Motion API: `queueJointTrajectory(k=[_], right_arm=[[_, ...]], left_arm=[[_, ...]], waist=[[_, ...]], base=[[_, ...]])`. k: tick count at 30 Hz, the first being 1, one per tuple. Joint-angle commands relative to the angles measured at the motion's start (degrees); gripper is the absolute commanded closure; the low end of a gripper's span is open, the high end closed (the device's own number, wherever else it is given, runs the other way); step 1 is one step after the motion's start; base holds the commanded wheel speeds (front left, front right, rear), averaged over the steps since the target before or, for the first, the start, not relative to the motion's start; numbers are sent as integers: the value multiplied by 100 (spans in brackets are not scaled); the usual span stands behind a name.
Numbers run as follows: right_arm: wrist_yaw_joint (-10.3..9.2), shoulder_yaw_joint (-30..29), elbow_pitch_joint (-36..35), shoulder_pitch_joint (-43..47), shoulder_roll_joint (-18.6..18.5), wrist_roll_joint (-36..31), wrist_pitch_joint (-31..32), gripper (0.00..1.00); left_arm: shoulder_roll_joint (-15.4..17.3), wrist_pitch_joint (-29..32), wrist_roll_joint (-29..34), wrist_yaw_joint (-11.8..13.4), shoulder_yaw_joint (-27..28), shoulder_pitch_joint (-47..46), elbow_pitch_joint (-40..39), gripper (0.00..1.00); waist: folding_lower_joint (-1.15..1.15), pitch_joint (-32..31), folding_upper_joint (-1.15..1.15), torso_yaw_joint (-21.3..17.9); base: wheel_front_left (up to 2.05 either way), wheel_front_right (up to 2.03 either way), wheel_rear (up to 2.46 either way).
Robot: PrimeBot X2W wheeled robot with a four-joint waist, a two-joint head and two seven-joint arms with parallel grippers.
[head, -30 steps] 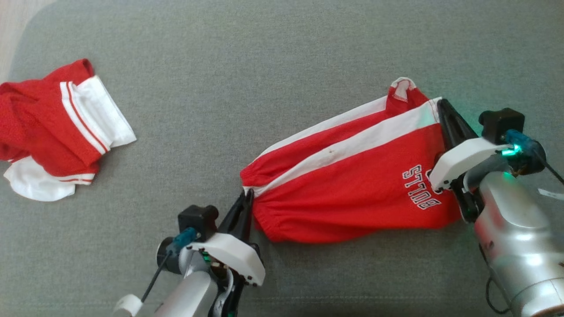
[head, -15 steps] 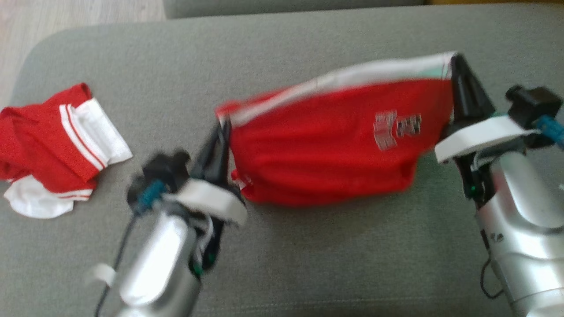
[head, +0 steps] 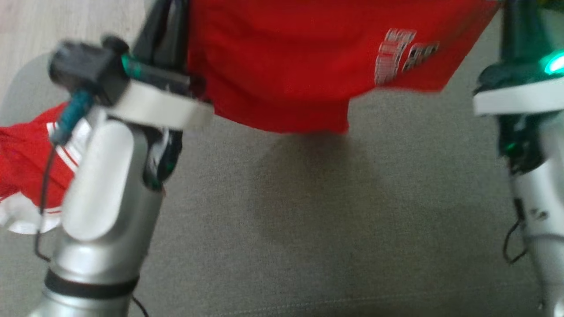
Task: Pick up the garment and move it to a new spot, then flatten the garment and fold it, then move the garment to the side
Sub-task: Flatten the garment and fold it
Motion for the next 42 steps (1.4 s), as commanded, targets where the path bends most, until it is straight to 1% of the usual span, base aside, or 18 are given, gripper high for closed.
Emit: queueJointTrajectory(k=[1, 3, 7, 9, 12, 16, 18, 19, 21, 23, 26, 29, 36, 39, 42], right_arm=[[-5, 91, -272, -374, -116, 77, -5, 100], [-5, 157, -314, -603, -254, 82, 45, 100], [-5, 363, -135, -1193, -379, 88, 125, 100], [-5, 489, 108, -1568, -402, 32, 110, 100], [-5, 652, 641, -2236, -308, -59, 48, 100], [-5, 517, 1340, -3184, -78, -228, -25, 100], [-5, 285, 1416, -3567, 40, -348, -30, 100], [-5, 178, 1410, -3700, 93, -412, -31, 100], [-5, 7, 1332, -3881, 140, -575, -32, 100], [-5, -171, 1242, -3948, 159, -665, -33, 100], [-5, -297, 1151, -3822, 202, -671, -33, 100], [-5, -243, 1063, -3341, 211, -593, -34, 100], [-5, -9, 656, -1628, 105, -63, -34, 100], [-5, 14, 427, -832, 160, 134, -34, 100], [-5, 98, 230, -150, 197, 260, -34, 100]], left_arm=[[187, 103, 19, -2, 235, -430, -246, 100], [209, 221, -27, -3, 298, -660, -246, 100], [225, 342, 13, -71, 268, -1244, 57, 100], [162, 299, 78, -109, 192, -1615, 344, 100], [96, 152, 215, -138, 114, -2239, 971, 100], [27, -104, 315, -160, 158, -3067, 1823, 100], [16, -165, 353, -139, 252, -3446, 2106, 100], [-9, -174, 341, -128, 328, -3605, 2130, 100], [-69, -179, 353, -109, 498, -3812, 1885, 100], [-133, -180, 370, -123, 634, -3830, 1623, 100], [-188, -181, 386, -176, 724, -3626, 1458, 100], [-245, -182, 370, -282, 816, -3033, 1447, 100], [-355, -182, 172, -396, 1018, -1088, 1424, 100], [-363, -182, -77, -426, 883, -252, 1449, 100], [-364, -183, -352, -371, 729, 429, 1383, 100]], waist=[[0, 124, 0, 4], [0, 282, 0, -7], [0, 726, 0, -25], [0, 961, 0, -20], [0, 1264, 0, -54], [0, 1504, 0, -133], [0, 1579, 0, -161], [0, 1608, 0, -178], [0, 1662, 0, -190], [0, 1717, 0, -182], [0, 1721, 0, -185], [0, 1703, 0, -200], [0, 1629, 0, -236], [0, 1500, 0, -303], [0, 1337, 0, -368]], base=[[0, 0, 0], [0, 0, 0], [0, 0, 0], [0, 0, 0], [0, 0, 0], [0, 0, 0], [0, 0, 0], [0, 0, 0], [0, 0, 0], [0, 0, 0], [0, 0, 0], [0, 0, 0], [0, 0, 0], [0, 0, 0], [0, 0, 0]])
